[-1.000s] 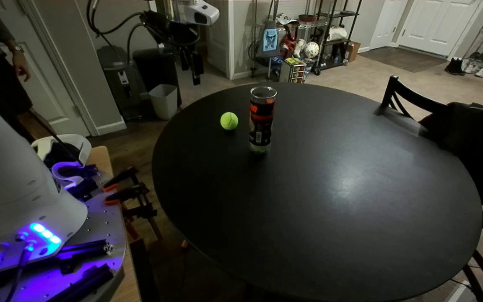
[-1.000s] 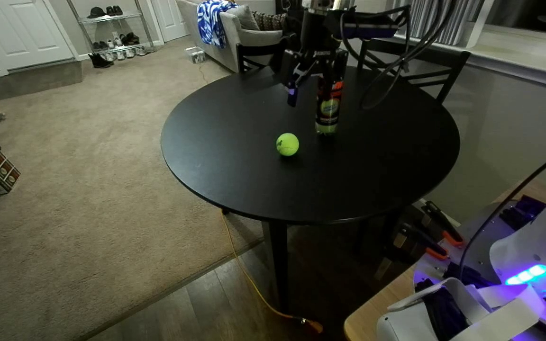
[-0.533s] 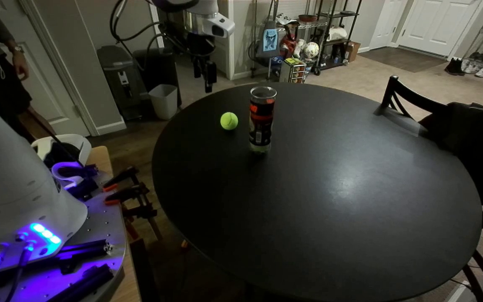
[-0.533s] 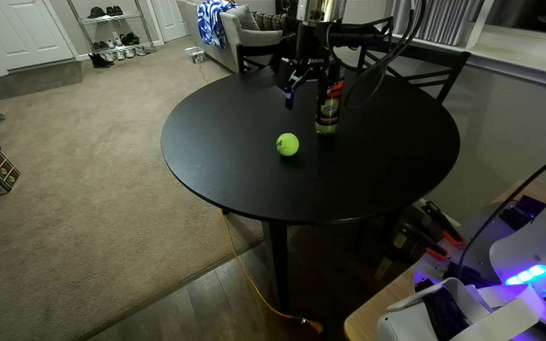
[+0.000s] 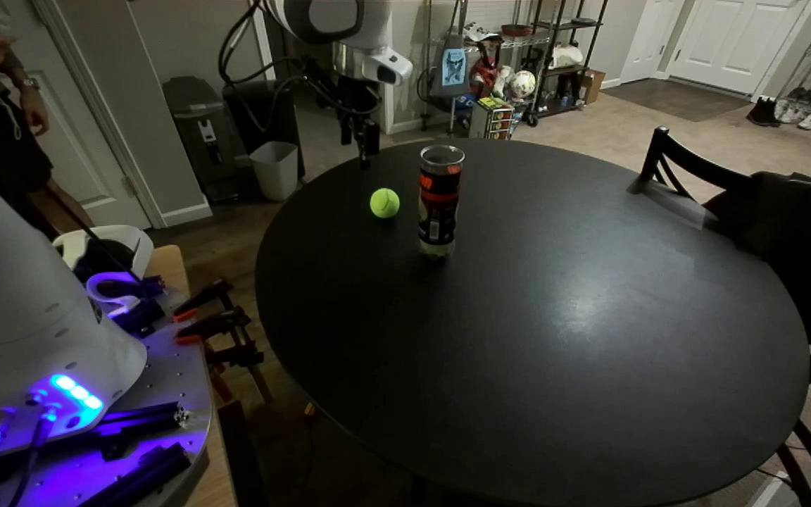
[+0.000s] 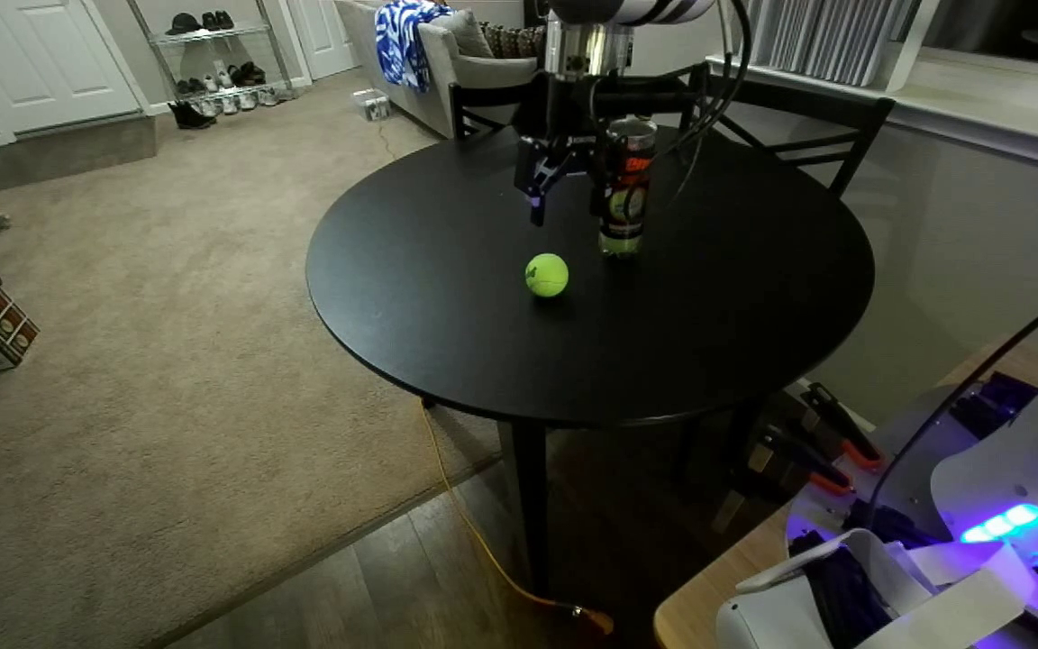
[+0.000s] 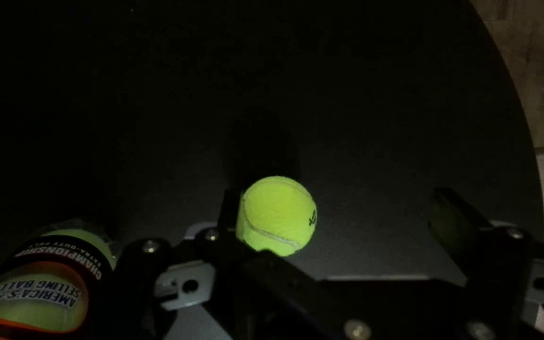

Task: Put the tennis ball in the black container.

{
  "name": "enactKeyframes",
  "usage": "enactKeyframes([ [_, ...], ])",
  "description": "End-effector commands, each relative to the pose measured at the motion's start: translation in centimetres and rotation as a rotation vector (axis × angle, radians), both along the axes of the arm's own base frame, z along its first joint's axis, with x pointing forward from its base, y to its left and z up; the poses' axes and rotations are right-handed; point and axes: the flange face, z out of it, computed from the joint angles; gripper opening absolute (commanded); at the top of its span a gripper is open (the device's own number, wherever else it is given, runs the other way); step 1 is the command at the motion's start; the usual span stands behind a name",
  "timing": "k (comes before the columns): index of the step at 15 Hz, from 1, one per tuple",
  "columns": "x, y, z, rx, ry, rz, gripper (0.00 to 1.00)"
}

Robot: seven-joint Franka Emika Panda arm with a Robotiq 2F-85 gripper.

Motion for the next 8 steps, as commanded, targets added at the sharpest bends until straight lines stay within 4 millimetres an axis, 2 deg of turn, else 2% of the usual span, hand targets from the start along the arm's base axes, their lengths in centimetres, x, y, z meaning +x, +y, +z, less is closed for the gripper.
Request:
enactKeyframes([
  [1,1.8,0.1,-1.3,-0.014,0.019,0.034,1.00],
  [8,3.5,0.7,-2.8,-0.013,0.032,0.046,1.00],
])
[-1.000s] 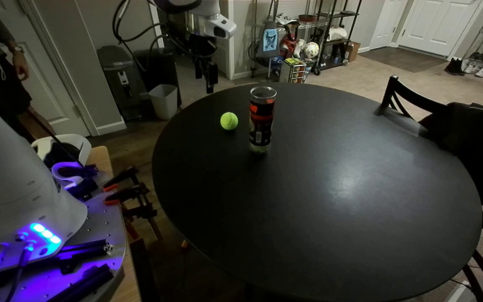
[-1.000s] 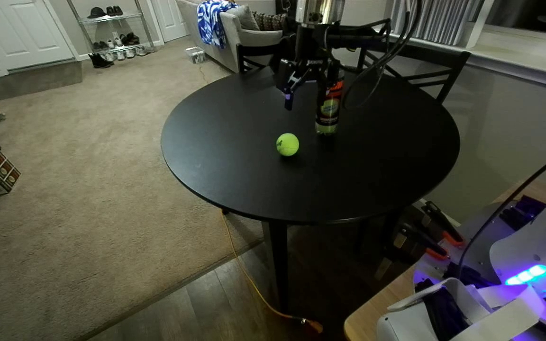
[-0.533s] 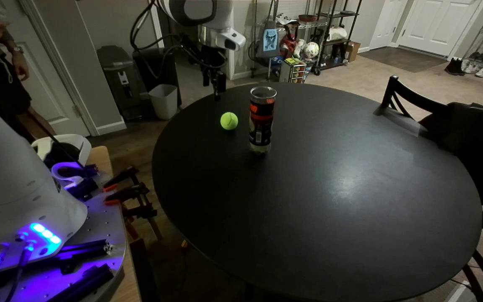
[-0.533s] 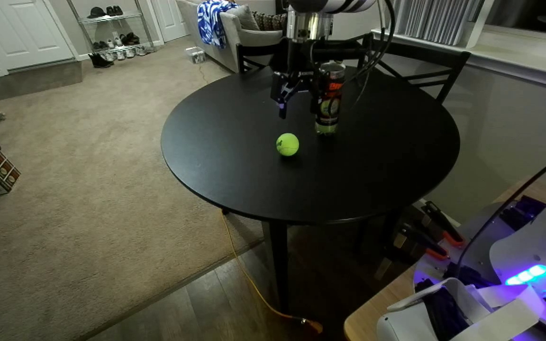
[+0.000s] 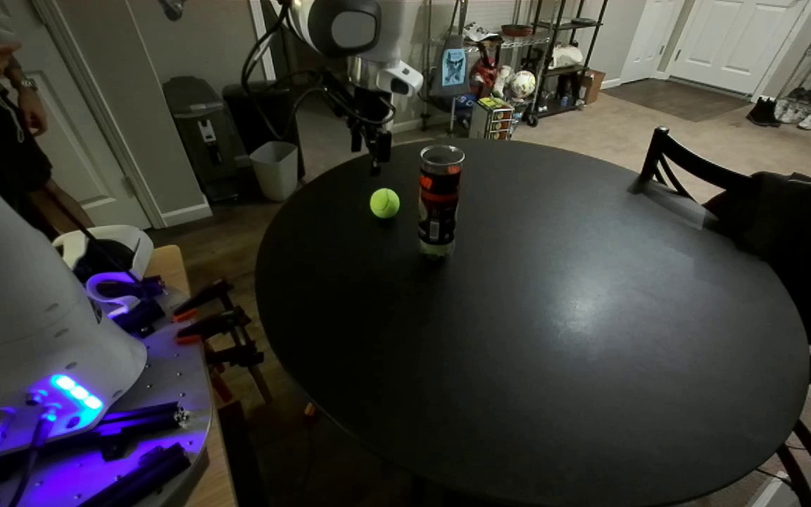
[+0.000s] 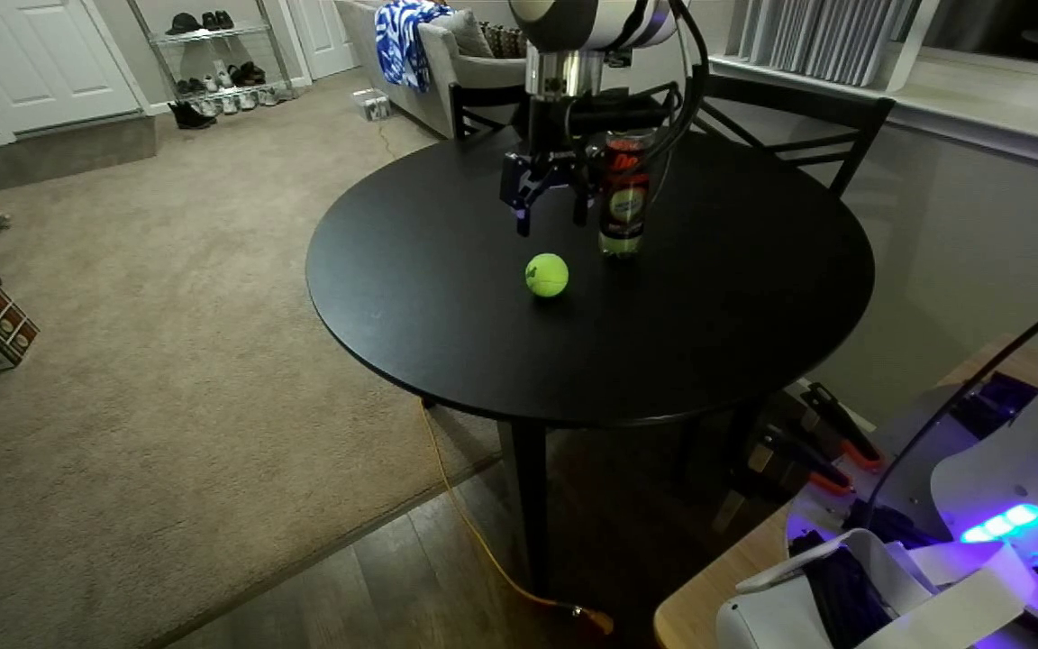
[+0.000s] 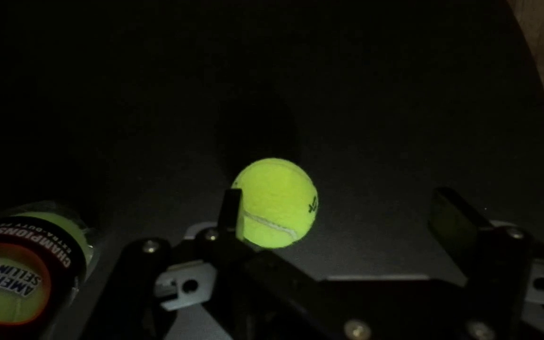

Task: Put the tennis ball in the black container.

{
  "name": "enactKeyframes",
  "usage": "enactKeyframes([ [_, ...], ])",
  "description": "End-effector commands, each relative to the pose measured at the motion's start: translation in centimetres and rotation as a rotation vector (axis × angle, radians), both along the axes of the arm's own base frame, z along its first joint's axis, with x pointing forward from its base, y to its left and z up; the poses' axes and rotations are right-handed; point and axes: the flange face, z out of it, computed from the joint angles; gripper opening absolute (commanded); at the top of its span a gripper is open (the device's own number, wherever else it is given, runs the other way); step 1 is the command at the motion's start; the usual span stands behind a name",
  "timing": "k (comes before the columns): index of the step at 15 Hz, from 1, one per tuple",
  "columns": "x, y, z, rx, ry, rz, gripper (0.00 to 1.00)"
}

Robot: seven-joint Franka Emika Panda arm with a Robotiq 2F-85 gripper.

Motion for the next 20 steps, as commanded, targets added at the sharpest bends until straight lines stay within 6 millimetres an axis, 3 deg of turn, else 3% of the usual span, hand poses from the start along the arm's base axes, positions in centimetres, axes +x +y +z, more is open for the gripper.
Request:
enactKeyframes([
  [1,0.9,-0.1,-0.7,-0.005,0.017,0.028,1.00],
  [20,3.8,-0.3,-4.9,-0.016,0.090,0.028,1.00],
])
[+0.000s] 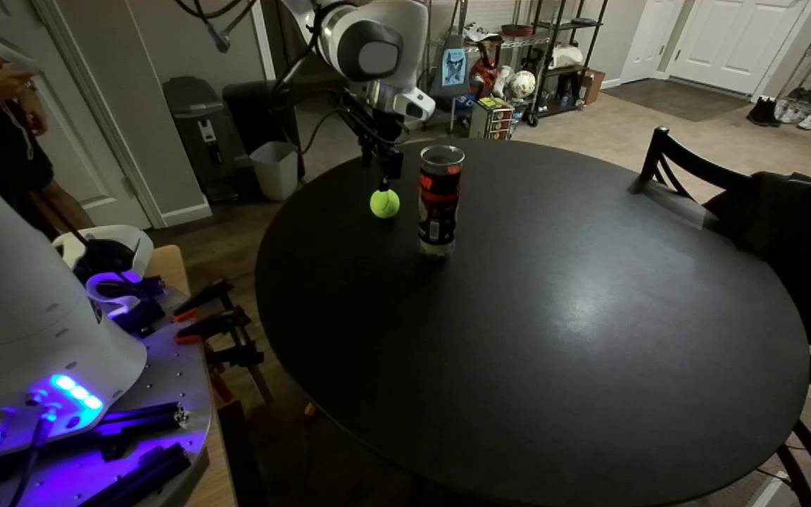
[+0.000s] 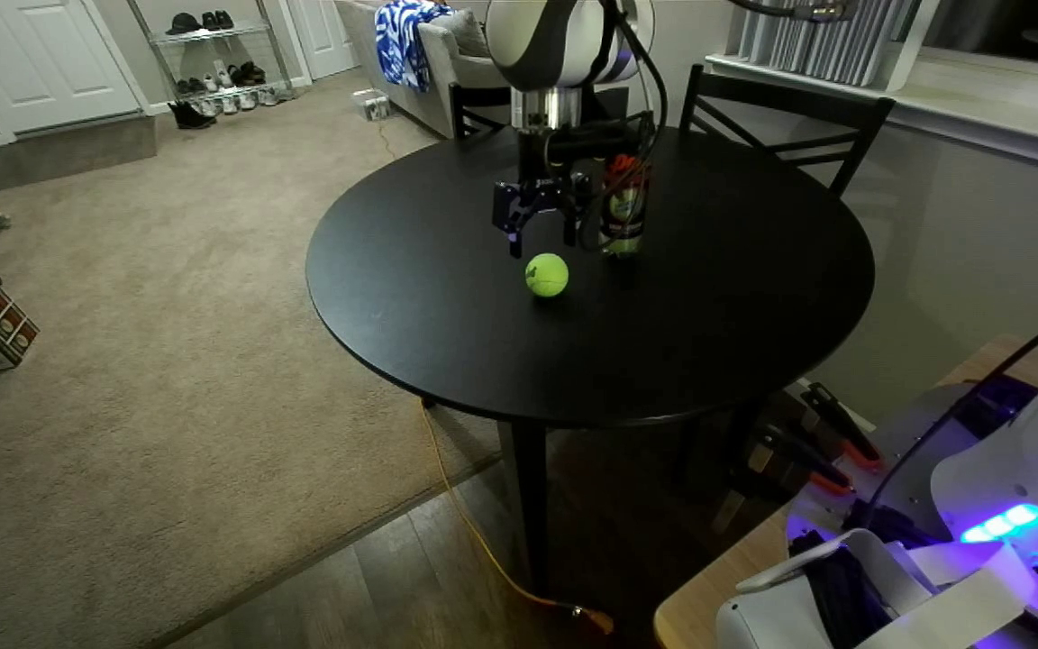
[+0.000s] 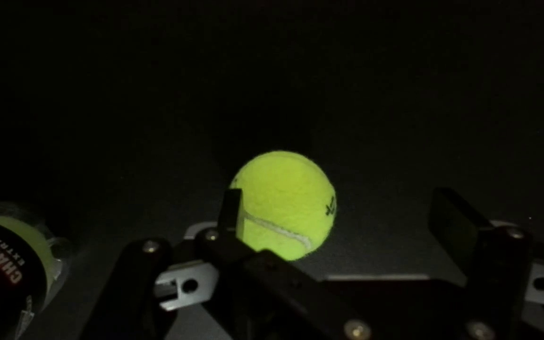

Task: Put the tennis ball in the black container.

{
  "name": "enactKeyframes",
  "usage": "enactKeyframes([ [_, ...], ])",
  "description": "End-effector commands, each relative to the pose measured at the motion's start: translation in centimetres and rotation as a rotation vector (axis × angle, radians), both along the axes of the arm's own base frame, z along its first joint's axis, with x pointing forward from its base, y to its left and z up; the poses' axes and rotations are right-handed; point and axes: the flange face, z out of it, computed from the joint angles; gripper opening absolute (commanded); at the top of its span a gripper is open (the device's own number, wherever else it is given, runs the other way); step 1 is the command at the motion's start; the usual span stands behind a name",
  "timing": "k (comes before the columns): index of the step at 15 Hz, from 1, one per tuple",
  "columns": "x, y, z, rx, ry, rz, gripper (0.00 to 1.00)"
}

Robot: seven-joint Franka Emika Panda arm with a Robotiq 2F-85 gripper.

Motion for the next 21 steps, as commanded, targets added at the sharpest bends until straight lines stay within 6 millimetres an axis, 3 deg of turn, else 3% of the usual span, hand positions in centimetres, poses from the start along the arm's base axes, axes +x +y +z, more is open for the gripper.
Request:
enactKeyframes([
  [1,0.8,-0.8,-0.7,-0.011,0.024,0.020,1.00],
  [13,3.1,-0.8,-2.9,-0.013,0.080,0.032,1.00],
  [21,3.3,-2.6,-3.4,-0.017,0.087,-0.002,1.00],
])
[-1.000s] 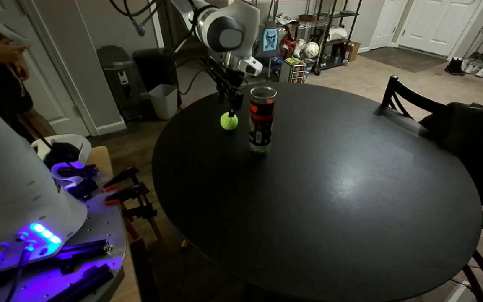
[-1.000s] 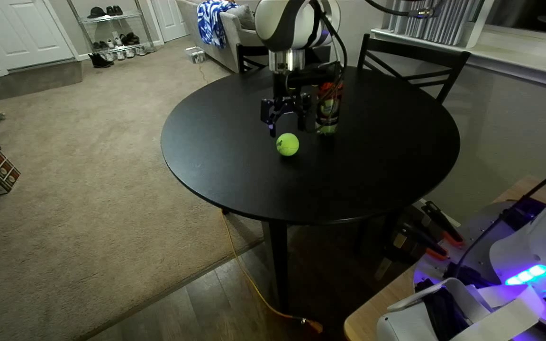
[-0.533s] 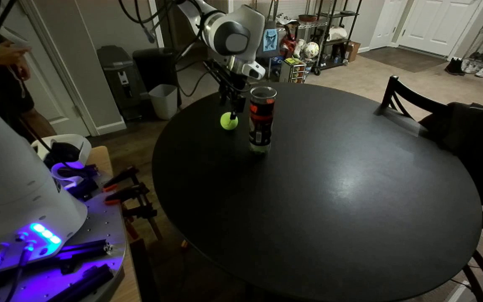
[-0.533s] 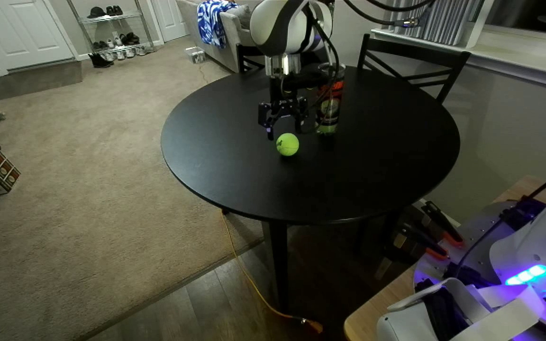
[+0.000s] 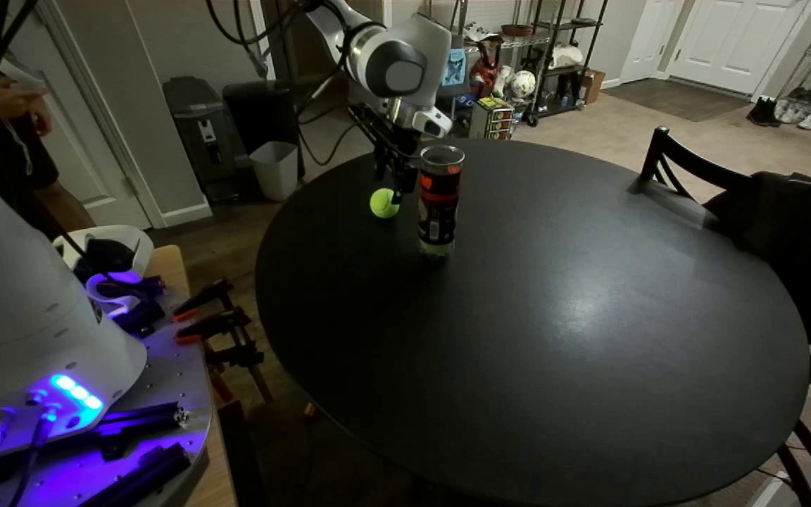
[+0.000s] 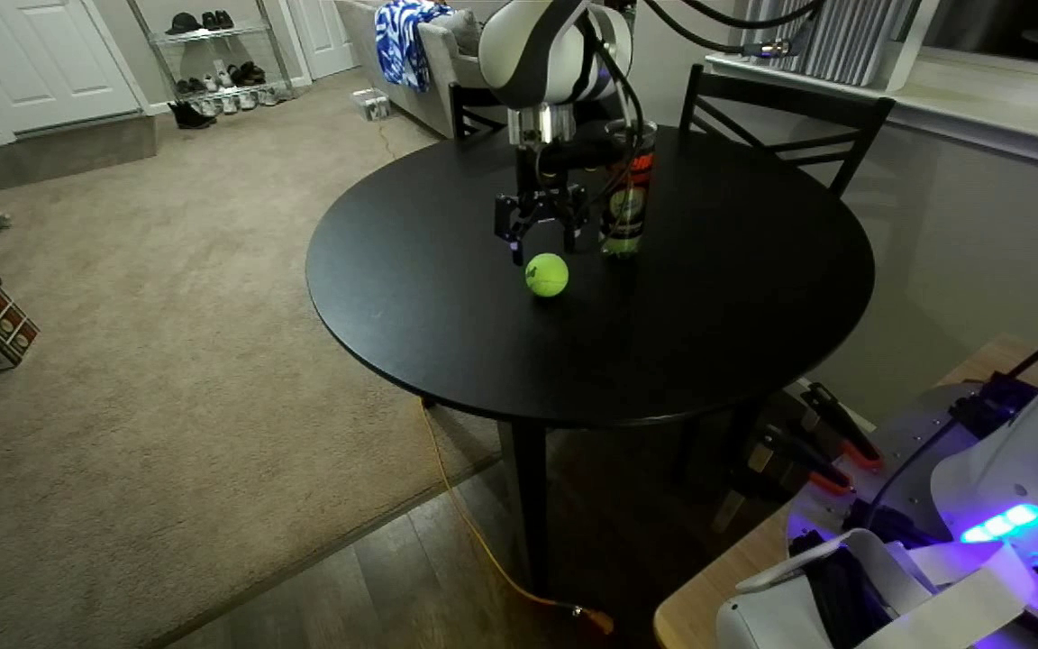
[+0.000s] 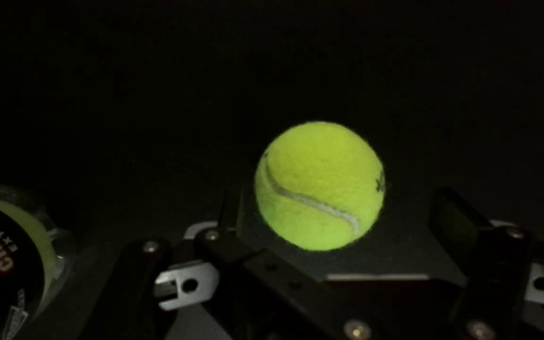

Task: Put the tennis ball in the black container.

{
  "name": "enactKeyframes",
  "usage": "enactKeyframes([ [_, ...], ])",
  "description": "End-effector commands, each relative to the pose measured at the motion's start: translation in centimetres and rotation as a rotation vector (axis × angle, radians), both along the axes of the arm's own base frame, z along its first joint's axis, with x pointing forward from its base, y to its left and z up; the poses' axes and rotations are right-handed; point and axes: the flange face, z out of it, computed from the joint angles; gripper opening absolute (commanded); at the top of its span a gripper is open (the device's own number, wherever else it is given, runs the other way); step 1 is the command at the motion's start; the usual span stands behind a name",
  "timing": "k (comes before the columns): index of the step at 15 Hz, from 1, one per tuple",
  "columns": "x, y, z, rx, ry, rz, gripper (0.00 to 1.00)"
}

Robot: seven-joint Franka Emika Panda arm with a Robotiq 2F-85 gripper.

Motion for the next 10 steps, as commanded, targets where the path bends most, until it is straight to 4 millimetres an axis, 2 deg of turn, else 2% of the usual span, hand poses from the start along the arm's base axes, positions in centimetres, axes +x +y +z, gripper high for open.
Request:
enactKeyframes([
  [1,0.0,-1.4,-0.3,-0.002,0.020,0.008,1.00],
  [10,-0.6,-2.0,-3.1,-0.039,0.108,0.008,1.00],
])
